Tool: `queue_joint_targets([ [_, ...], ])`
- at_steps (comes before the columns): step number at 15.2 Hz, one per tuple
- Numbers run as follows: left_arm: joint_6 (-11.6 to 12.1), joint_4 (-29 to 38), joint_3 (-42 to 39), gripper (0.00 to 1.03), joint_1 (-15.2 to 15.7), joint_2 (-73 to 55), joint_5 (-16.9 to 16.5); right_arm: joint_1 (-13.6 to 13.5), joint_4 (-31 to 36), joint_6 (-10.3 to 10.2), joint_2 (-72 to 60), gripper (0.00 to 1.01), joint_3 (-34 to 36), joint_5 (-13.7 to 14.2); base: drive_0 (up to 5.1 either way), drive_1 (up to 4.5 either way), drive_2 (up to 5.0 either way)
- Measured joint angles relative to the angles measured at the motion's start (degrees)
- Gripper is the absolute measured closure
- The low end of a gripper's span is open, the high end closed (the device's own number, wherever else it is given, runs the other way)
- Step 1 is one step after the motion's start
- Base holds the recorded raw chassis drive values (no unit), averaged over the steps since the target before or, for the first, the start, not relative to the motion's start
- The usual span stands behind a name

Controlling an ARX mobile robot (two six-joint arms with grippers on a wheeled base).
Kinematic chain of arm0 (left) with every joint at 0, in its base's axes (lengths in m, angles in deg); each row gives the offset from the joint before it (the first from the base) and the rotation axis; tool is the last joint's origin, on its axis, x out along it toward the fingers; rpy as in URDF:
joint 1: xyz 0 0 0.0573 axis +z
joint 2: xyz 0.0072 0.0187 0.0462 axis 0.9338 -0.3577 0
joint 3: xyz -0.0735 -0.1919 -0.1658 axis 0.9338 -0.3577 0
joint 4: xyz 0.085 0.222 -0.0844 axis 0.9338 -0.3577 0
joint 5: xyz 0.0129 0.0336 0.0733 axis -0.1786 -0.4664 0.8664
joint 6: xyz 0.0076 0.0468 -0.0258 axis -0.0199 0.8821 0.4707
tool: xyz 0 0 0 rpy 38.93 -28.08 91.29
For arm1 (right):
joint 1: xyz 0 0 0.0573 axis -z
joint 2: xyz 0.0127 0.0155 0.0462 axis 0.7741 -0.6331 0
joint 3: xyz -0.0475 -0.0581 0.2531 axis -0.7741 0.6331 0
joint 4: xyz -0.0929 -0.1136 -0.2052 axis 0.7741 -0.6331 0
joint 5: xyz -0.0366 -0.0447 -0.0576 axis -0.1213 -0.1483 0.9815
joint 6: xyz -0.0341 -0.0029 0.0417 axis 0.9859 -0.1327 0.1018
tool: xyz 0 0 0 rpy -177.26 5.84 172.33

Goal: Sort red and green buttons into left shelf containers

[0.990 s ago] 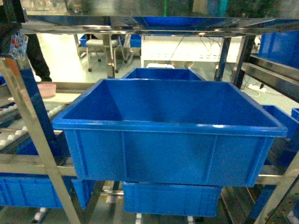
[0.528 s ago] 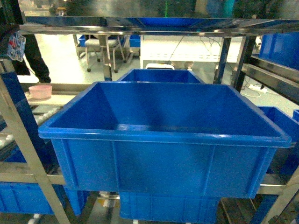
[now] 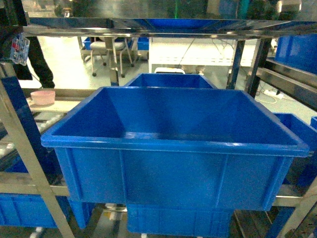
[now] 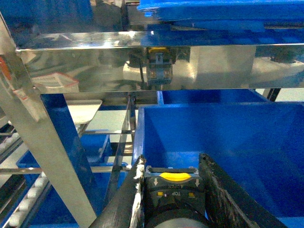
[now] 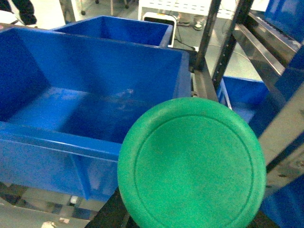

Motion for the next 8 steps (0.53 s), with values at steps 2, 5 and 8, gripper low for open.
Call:
queue_joint_targets([
  [2, 0.0, 0.0, 0.0, 0.75, 0.0, 0.0, 0.0, -3.4, 0.3, 0.0, -2.6, 0.75, -2.3, 1.5, 0.0, 0.00, 0.0],
  [5, 0.0, 0.0, 0.0, 0.75, 0.0, 0.0, 0.0, -8.1, -2.1, -1.4, -8.7, 0.75, -6.7, 3.1, 0.0, 0.00, 0.0],
  [8, 0.0, 0.0, 0.0, 0.75, 0.0, 0.0, 0.0, -10.0, -6.6, -4.2, -15.1, 0.75, -12.5, 4.9, 0.0, 0.00, 0.0],
])
